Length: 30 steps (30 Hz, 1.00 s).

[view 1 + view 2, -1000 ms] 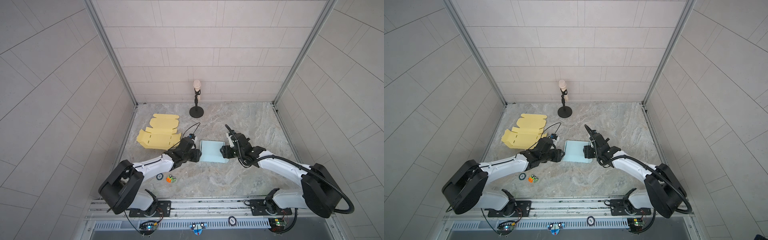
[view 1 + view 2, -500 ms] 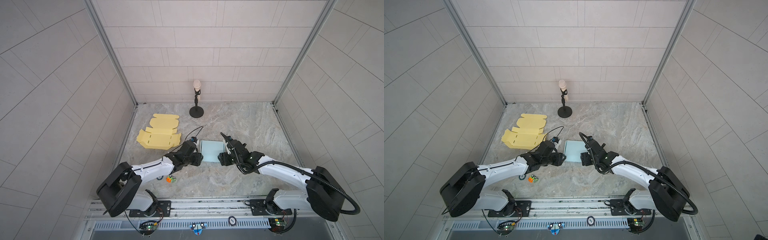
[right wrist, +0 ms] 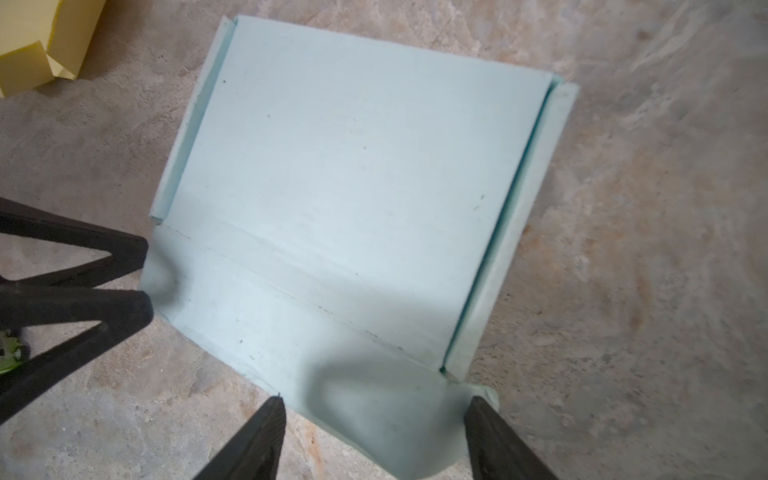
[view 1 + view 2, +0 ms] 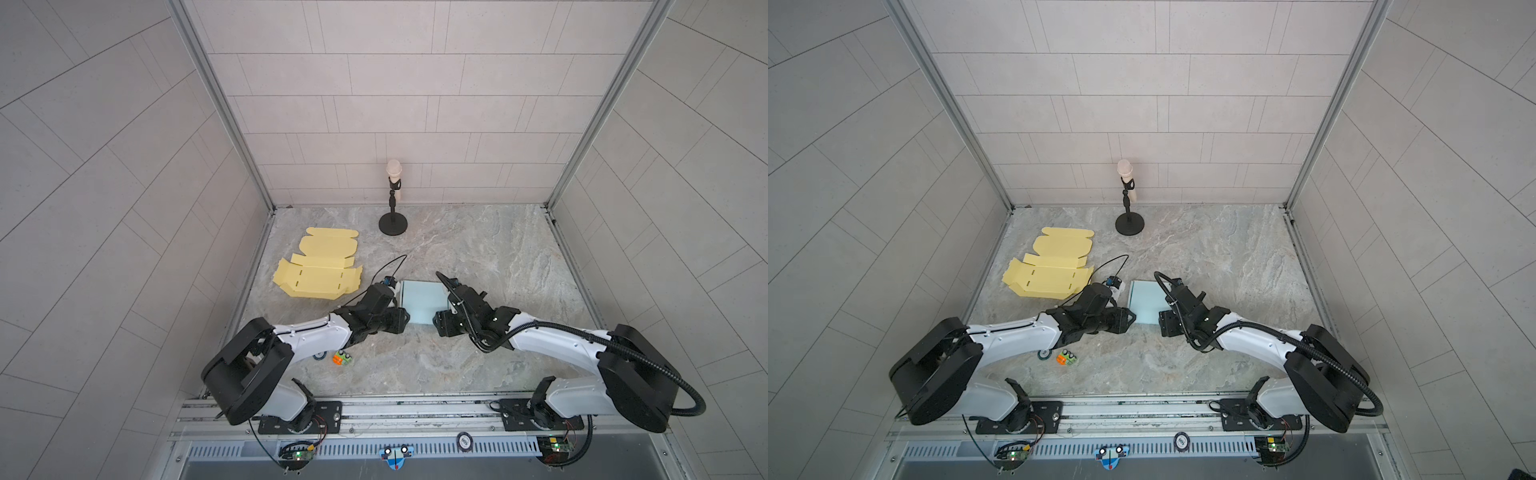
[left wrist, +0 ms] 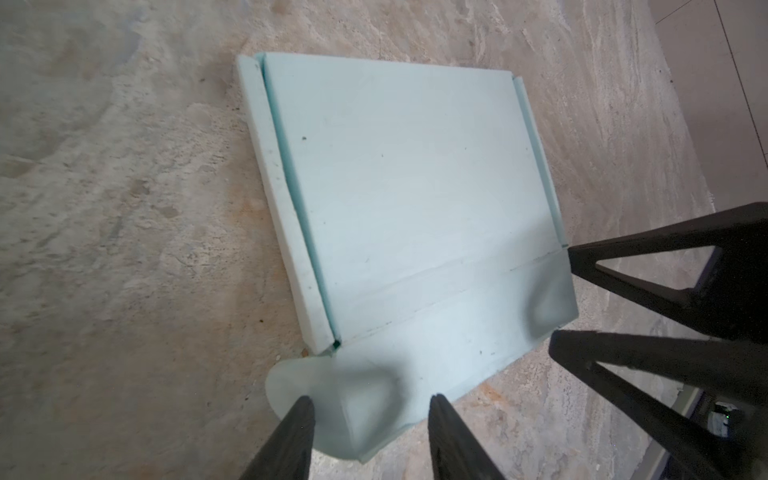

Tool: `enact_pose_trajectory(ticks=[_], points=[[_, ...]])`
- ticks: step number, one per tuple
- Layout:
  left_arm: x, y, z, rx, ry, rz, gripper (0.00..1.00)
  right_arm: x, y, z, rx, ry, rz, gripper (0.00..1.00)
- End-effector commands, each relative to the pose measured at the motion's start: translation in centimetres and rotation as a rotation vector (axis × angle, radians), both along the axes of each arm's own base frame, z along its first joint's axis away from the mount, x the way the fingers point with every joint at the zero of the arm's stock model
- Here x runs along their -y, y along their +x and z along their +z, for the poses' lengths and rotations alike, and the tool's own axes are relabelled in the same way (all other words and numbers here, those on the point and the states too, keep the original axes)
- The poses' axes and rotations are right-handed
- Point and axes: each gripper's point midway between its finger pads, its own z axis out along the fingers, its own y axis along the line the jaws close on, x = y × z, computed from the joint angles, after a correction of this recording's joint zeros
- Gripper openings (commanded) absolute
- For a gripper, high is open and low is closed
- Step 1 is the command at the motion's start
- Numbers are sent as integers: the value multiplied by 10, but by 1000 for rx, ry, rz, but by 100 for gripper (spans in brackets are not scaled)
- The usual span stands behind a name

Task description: Fold the paper box

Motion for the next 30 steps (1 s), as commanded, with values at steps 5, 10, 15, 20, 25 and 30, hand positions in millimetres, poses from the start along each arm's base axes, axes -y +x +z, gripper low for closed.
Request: enact_pose_trajectory(ticks=[5, 10, 15, 20, 25, 30], points=[[5, -4, -5, -14, -22, -9, 49, -5, -1, -6, -18, 17, -12, 71], [10, -7, -6, -19, -25, -18, 48, -11, -2, -6, -23, 41, -8, 71], [12, -8, -4, -16, -29, -21, 48, -15, -4, -4, -21, 51, -1, 71], [13, -9, -4, -16, -31, -22, 48, -15, -4, -5, -21, 45, -2, 71], [13, -9, -8, -19, -24, -23, 47, -12, -3, -8, -17, 29, -13, 71], [13, -8, -12, -22, -18, -20, 46, -9, -2, -14, -19, 3, -17, 70]])
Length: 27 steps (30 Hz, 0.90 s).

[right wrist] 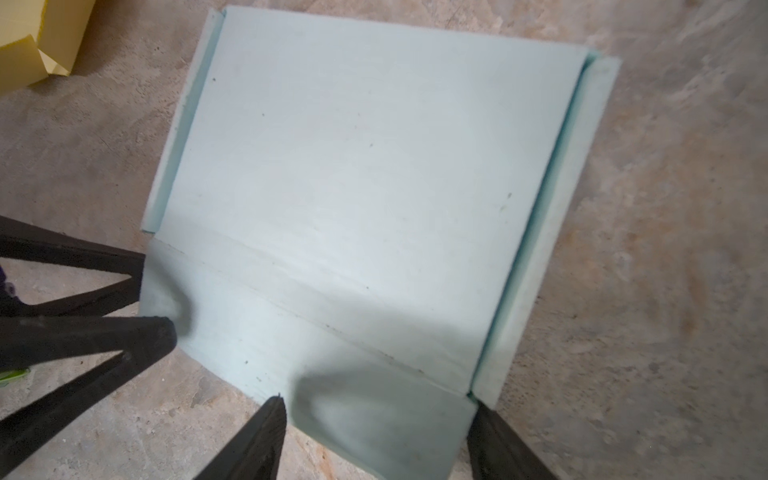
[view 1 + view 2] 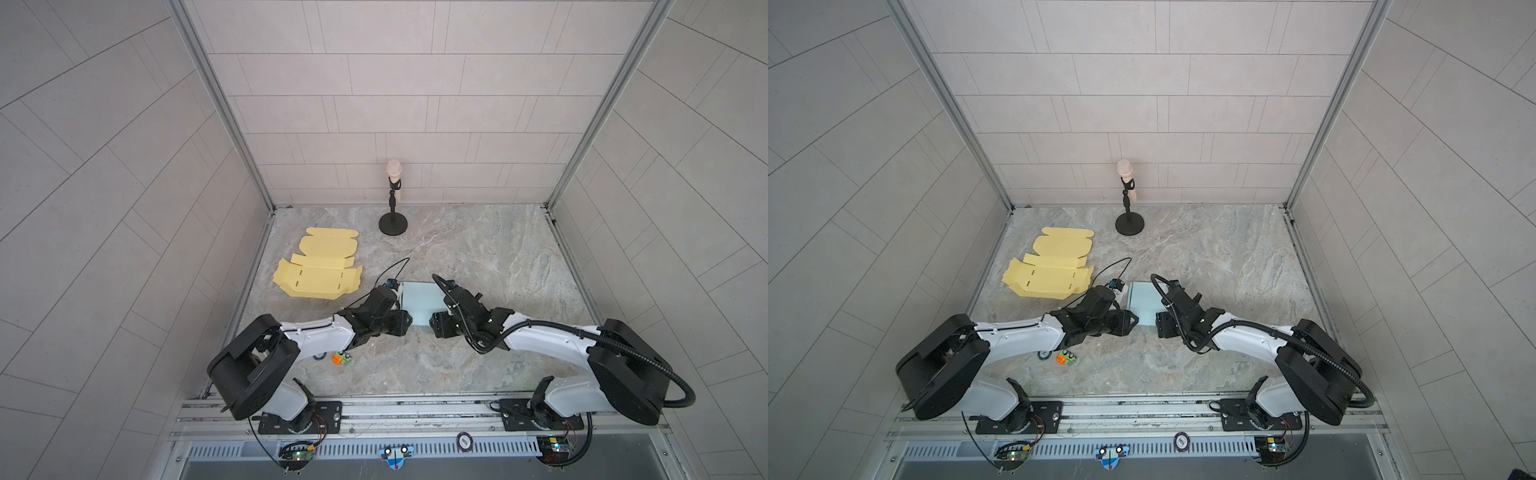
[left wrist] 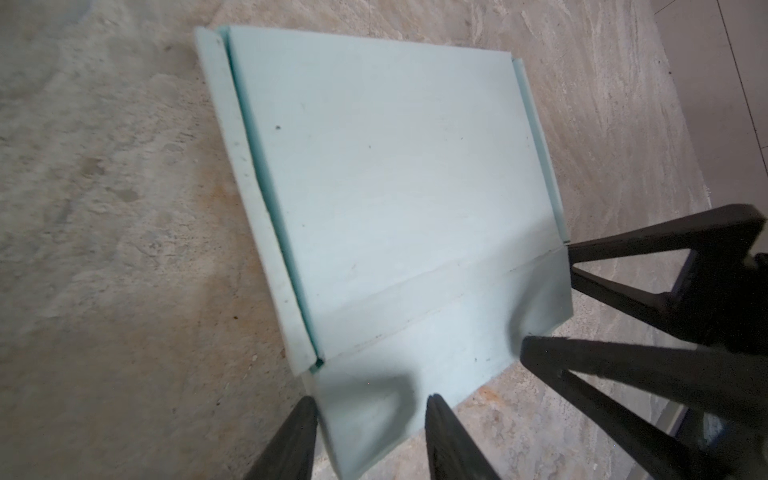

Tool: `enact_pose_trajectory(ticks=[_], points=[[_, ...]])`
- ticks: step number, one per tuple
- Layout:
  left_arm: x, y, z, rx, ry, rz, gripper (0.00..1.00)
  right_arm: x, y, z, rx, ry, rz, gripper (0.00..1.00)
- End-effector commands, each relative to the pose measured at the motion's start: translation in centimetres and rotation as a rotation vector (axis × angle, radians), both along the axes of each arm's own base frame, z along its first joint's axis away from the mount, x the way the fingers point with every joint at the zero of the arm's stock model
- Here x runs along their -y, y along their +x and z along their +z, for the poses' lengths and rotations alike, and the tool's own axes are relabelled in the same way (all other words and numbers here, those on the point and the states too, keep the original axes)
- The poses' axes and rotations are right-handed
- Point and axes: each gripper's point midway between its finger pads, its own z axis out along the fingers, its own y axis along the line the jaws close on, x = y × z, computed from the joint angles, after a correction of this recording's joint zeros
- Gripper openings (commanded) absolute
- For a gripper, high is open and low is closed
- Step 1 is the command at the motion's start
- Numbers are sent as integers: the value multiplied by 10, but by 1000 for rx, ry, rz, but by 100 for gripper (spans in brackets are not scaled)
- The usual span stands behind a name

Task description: Fold the paper box

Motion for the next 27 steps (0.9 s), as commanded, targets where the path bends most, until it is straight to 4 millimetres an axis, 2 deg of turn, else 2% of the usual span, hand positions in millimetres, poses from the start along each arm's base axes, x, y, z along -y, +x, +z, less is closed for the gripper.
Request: enact_pose_trajectory(ticks=[1, 16, 27], points=[[4, -3, -3, -3, -9, -12, 45, 0, -1, -5, -2, -10, -8, 70], [3, 1, -9, 1, 21, -4, 40, 2, 1, -9, -3, -37, -10, 66], [-5, 0, 4, 35, 38, 3, 45, 0, 2, 7, 29, -7, -10, 69]])
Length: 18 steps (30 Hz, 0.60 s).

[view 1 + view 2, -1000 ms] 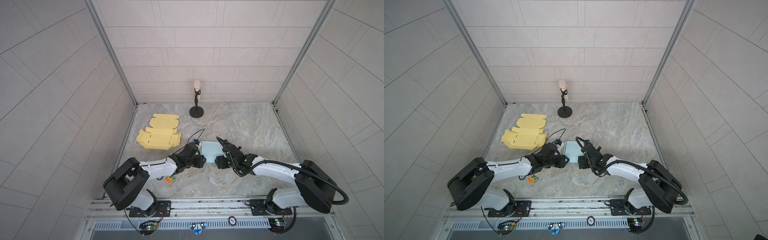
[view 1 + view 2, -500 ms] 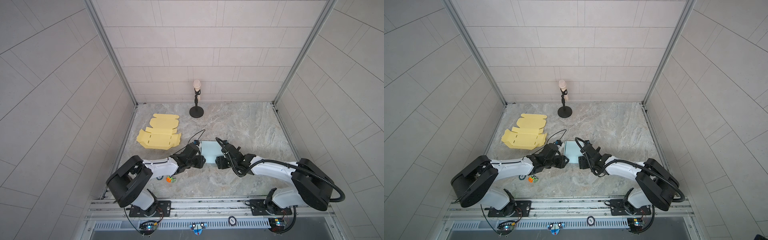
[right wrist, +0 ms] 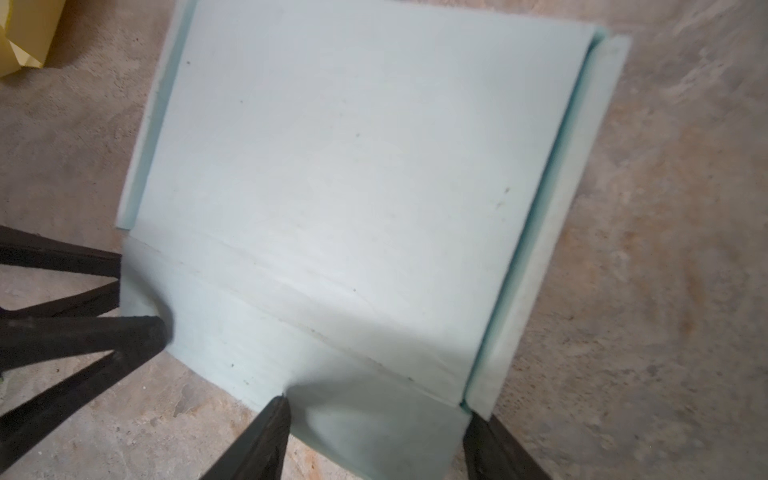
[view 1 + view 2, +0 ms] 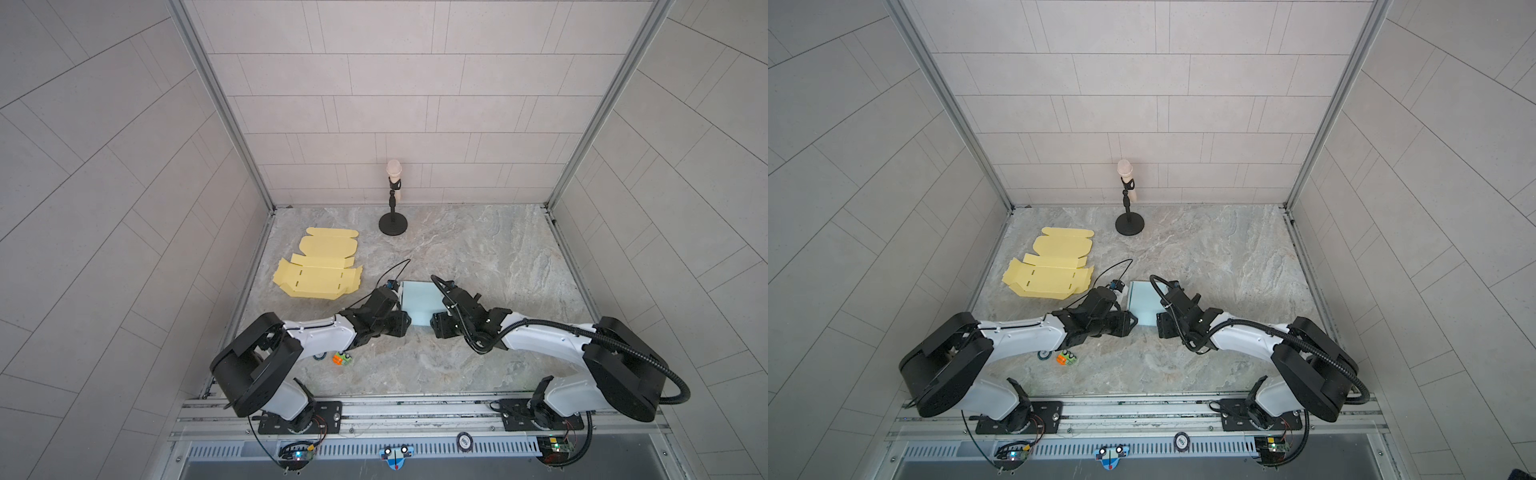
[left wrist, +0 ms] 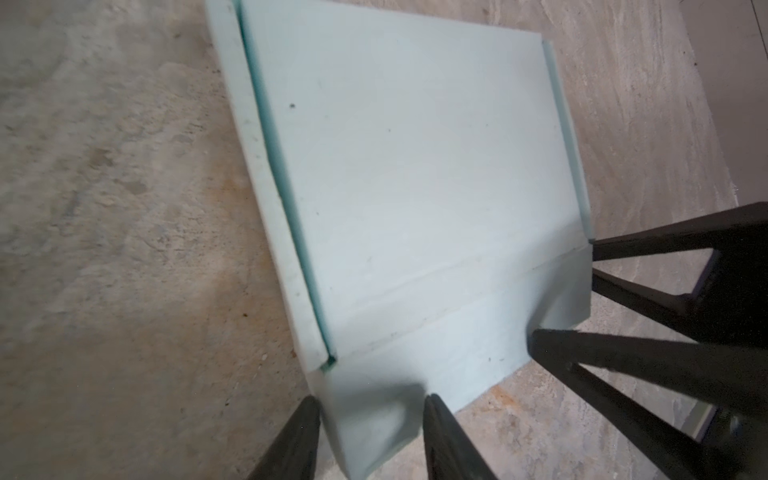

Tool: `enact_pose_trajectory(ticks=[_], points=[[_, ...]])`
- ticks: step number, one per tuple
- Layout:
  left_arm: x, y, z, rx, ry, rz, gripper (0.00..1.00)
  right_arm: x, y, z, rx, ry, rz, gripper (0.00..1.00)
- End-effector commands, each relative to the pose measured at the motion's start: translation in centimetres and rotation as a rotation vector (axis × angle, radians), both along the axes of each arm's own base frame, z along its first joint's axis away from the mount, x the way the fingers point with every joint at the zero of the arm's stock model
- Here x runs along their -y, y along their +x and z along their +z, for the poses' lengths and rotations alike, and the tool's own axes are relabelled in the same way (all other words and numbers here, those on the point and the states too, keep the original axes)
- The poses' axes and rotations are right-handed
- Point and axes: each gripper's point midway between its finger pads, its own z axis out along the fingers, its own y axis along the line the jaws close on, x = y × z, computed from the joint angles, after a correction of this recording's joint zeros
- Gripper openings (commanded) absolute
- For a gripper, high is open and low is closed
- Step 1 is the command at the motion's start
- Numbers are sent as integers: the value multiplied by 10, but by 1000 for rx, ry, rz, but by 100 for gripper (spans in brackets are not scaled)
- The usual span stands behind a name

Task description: Fold the paper box

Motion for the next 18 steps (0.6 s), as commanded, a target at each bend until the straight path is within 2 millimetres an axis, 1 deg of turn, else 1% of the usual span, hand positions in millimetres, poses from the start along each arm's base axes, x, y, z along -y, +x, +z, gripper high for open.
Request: enact_pose_trajectory(ticks=[1, 10, 18], points=[[-3, 0, 8, 31, 16, -5, 46, -1, 1, 10, 24, 10, -1, 69], [-3, 1, 5, 30, 25, -5, 42, -2, 1, 8, 19, 8, -2, 69], [-7, 2, -4, 26, 57, 5, 39, -1, 0, -2, 3, -8, -4, 68]])
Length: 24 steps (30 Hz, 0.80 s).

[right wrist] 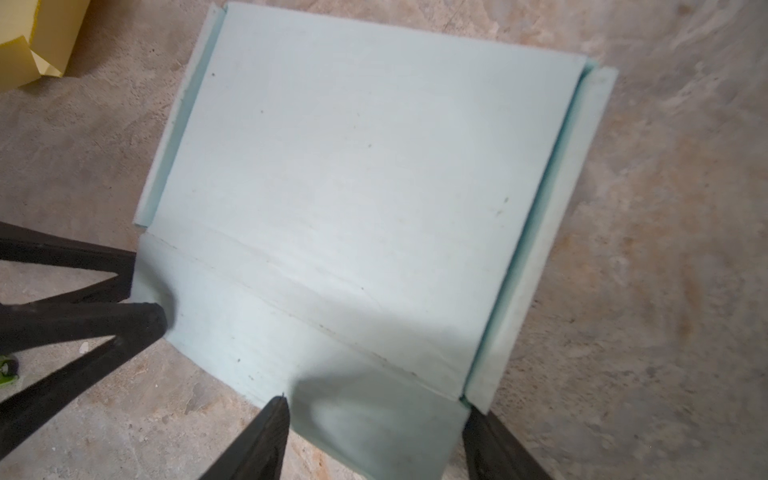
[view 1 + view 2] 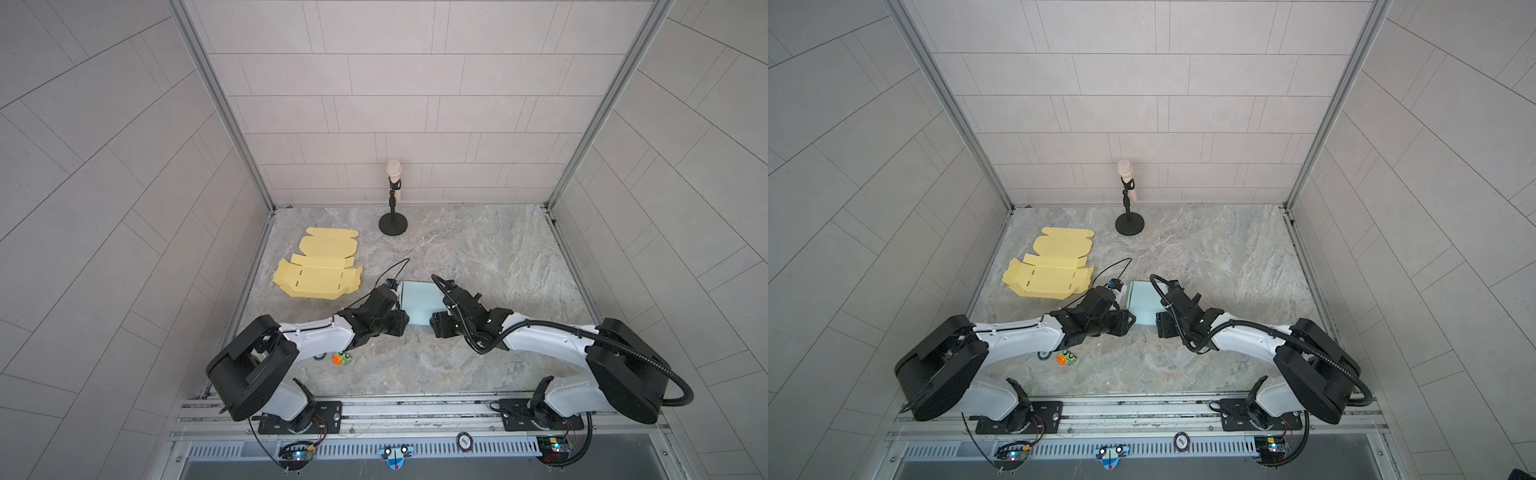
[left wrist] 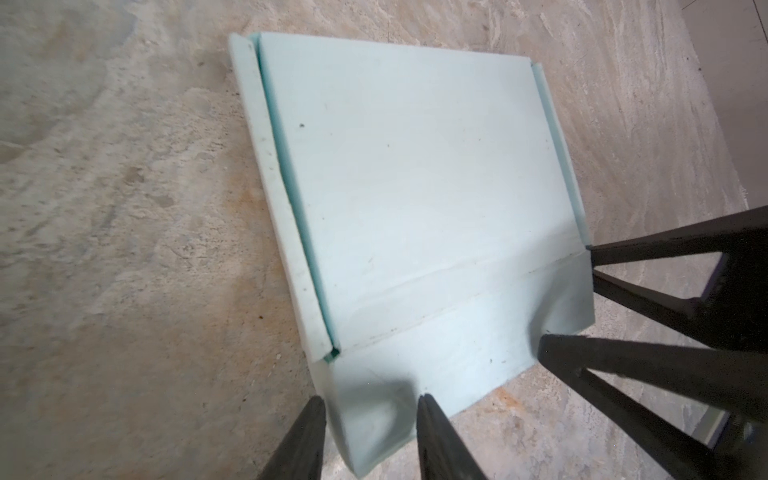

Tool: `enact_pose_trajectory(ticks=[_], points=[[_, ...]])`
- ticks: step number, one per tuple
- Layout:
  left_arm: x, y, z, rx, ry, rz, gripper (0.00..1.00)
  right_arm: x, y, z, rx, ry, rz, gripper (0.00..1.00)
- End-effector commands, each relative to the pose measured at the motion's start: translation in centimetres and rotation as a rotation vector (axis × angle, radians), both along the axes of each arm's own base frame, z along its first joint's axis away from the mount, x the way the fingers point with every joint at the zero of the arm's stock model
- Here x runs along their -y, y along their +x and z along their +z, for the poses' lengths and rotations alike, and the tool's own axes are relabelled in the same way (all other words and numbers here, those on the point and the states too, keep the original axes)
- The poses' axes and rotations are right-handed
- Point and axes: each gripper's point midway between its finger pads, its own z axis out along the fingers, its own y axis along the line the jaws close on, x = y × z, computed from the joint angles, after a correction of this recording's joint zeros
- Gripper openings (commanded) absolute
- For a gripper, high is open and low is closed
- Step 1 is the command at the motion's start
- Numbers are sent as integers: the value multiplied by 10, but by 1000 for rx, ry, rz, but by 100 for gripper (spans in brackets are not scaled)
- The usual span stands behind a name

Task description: Fold the paper box

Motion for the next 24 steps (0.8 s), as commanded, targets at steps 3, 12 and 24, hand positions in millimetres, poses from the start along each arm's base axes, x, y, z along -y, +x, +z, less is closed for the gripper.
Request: enact_pose_trajectory(ticks=[3, 12, 24], points=[[-3, 0, -9, 0, 46, -3, 38, 1, 1, -8, -7, -22, -9, 68], [-2, 5, -9, 7, 60, 1, 37, 1, 1, -10, -10, -33, -9, 67], [0, 7, -8, 9, 60, -2, 36, 18, 4, 14, 40, -100, -16, 79]])
